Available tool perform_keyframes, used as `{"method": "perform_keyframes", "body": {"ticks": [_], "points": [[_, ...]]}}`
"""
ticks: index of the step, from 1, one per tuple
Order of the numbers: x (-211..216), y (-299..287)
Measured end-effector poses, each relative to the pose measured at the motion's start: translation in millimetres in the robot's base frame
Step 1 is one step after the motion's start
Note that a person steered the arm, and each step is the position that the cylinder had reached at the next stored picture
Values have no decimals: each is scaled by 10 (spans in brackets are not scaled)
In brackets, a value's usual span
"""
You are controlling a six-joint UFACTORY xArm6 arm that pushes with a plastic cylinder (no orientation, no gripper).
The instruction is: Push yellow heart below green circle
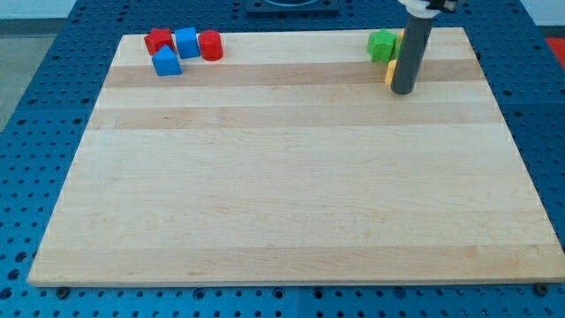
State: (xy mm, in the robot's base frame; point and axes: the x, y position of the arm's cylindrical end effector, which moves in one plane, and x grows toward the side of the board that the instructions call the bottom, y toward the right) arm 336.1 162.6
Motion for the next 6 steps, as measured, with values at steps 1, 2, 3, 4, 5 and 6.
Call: {"method": "perform_keyframes", "body": {"ticks": [1, 2, 3, 4, 5, 6], "points": [[5, 0], [34, -44], [295, -554], [428, -1810], [428, -2536], [428, -2536]]}}
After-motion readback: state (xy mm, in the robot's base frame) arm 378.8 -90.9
